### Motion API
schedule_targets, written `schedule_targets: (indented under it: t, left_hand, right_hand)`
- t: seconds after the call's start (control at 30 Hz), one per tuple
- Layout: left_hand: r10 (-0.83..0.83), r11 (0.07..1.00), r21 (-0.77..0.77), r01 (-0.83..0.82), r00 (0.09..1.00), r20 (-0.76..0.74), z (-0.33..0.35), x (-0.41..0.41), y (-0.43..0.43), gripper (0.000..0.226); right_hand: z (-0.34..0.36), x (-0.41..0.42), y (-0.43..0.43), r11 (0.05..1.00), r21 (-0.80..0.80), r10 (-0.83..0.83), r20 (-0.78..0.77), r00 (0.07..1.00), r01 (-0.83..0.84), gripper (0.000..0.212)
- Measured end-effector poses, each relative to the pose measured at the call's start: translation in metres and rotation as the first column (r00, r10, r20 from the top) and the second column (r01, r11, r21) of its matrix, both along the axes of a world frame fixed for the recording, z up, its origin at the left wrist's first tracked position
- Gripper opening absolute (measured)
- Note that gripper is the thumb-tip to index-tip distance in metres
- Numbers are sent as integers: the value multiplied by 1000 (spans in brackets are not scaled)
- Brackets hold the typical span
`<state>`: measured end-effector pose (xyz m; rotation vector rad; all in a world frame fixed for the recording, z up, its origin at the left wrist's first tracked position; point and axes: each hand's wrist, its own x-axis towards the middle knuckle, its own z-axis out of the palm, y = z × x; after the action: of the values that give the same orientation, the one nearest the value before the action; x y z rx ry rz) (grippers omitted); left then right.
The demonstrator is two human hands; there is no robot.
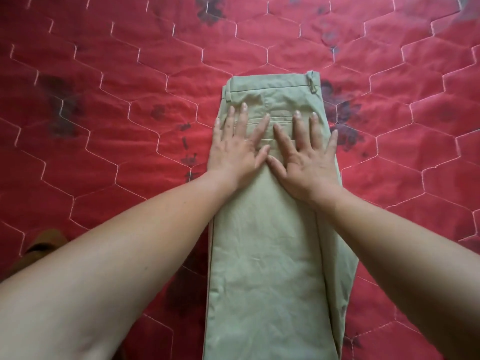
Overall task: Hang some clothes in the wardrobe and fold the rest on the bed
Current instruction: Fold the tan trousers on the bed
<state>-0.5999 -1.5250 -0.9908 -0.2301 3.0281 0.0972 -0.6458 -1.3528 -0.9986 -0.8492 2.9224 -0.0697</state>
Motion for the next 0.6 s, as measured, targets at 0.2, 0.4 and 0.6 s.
schedule_targets:
  t: [0.2,0.4,0.6]
  left_hand:
    - [4,999,40,-2,999,-49,-12,0,-4,65]
    - [-14,998,-57,13,1000,-15,7,49,19,68]
    - [-66,997,49,61,991,114,-1,203,55,68]
  right_hand:
    - [-15,-4,1,999,-36,-18,17,1000,19,73]
    - [8,33,10,997,-24,-68,79,995,70,77]
    - [6,184,98,999,-47,-9,154,988,16,78]
